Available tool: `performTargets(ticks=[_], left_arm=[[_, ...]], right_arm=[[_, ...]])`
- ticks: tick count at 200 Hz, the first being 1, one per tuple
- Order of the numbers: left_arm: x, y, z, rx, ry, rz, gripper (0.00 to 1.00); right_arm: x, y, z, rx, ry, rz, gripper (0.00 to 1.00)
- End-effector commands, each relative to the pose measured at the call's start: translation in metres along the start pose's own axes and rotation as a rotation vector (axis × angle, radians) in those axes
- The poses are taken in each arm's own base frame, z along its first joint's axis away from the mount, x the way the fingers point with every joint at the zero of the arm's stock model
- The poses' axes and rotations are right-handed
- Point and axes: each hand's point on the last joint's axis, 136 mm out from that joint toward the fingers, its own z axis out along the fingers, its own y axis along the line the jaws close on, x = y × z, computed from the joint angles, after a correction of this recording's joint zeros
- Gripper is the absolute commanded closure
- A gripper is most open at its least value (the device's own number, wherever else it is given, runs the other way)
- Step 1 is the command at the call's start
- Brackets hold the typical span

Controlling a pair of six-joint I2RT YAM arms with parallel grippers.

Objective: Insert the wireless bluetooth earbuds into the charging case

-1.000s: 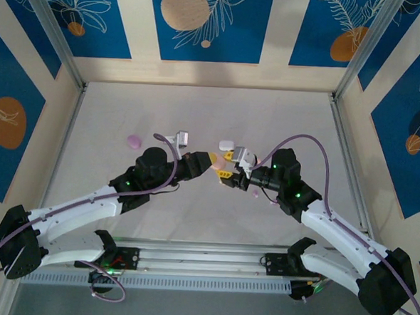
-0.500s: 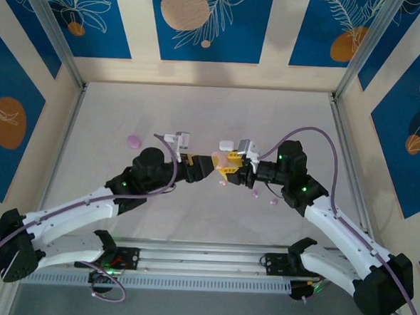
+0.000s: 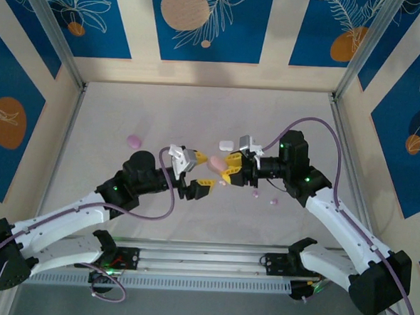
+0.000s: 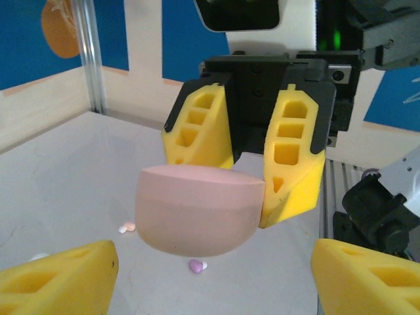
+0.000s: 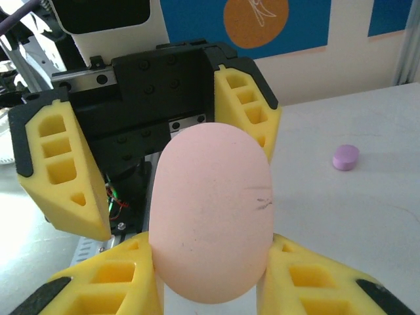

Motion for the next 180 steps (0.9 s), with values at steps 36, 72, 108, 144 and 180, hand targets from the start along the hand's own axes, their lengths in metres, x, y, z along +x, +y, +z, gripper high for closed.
performTargets(ticks=[36,72,108,144,180], left_arm=[[-0.010,-0.012,0.003,0.086,-0.027,0.099,0.34],[-0.009,-0.015,0.006,0.115,-0.011,0.080,0.42],[-0.012,-0.014,0.006,0.111,-0.025,0.066,0.43],[-0.013,-0.014,0.007,0.118,-0.021,0.059,0.43],[-0.010,-0.014,0.009,0.123,-0.013,0.045,0.42]], right_arm=[[-0.006,0.011,-0.002,-0.059,0.010,-0.069,0.68],[-0.002,0.010,0.000,-0.050,0.030,-0.091,0.68],[0.002,0.010,0.000,-0.047,0.048,-0.111,0.68],[0.004,0.012,0.002,-0.053,0.059,-0.135,0.68],[0.005,0.014,0.002,-0.063,0.063,-0.145,0.68]])
